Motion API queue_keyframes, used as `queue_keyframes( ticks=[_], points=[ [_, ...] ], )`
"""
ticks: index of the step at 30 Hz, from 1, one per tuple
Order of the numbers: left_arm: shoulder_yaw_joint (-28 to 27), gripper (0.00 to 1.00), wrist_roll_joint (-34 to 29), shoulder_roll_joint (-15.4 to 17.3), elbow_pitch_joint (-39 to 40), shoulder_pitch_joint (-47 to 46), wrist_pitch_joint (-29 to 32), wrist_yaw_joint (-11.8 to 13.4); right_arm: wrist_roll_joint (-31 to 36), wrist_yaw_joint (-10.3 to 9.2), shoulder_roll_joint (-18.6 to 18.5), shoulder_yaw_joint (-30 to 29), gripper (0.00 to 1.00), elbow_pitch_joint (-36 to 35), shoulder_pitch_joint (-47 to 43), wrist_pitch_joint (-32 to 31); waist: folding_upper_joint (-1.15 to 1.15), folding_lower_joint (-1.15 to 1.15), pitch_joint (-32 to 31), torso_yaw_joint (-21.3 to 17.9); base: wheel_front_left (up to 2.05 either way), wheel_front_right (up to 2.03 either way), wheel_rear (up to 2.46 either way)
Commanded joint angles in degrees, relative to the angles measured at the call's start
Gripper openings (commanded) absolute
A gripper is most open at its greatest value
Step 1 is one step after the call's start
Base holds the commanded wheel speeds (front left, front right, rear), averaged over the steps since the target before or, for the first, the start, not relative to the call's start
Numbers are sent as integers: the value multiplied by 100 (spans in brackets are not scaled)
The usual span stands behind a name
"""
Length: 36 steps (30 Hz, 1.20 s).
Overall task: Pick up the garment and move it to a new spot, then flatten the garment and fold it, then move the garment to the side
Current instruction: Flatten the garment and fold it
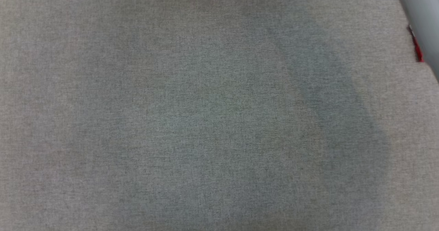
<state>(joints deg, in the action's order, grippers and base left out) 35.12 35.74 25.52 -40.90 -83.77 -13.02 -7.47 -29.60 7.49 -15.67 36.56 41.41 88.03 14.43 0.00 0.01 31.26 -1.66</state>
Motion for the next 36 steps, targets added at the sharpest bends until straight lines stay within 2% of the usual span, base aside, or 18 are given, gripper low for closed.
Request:
queue_keyframes(
  ticks=[1, 7, 15, 21, 28, 36],
  points=[
    [25, 0, 48, -53, -22, 253, -70, -2, -58, 0, -100, 94, 0, -21, -236, 49, 0, -1, 57, 61, 0, 0, 0],
    [-202, 0, 131, -172, 147, 1476, -220, 153, -187, 0, -373, 469, 0, -636, -1391, 77, 0, -1, -31, 129, 0, 0, 0],
    [-1090, 0, -115, -306, 1334, 3926, -221, 498, -66, 1, -602, 431, 0, -1726, -3693, 78, 0, -1, -545, 185, 0, 0, 0],
    [-1578, 0, -362, -598, 2016, 5533, -223, 655, -177, 1, -740, 406, 0, -2197, -5152, 78, 0, -1, -943, 185, 0, 0, 0],
    [-2068, 0, -574, -985, 2504, 6998, -222, 795, -229, 1, -843, 245, 0, -2639, -6439, 80, 0, -1, -1348, 160, 0, 0, 0],
    [-2468, 0, -769, -1180, 2914, 8232, -224, 869, -304, 0, -885, 55, 0, -3199, -7748, -76, 0, -1, -1810, 165, 0, 0, 0]
  ],
)
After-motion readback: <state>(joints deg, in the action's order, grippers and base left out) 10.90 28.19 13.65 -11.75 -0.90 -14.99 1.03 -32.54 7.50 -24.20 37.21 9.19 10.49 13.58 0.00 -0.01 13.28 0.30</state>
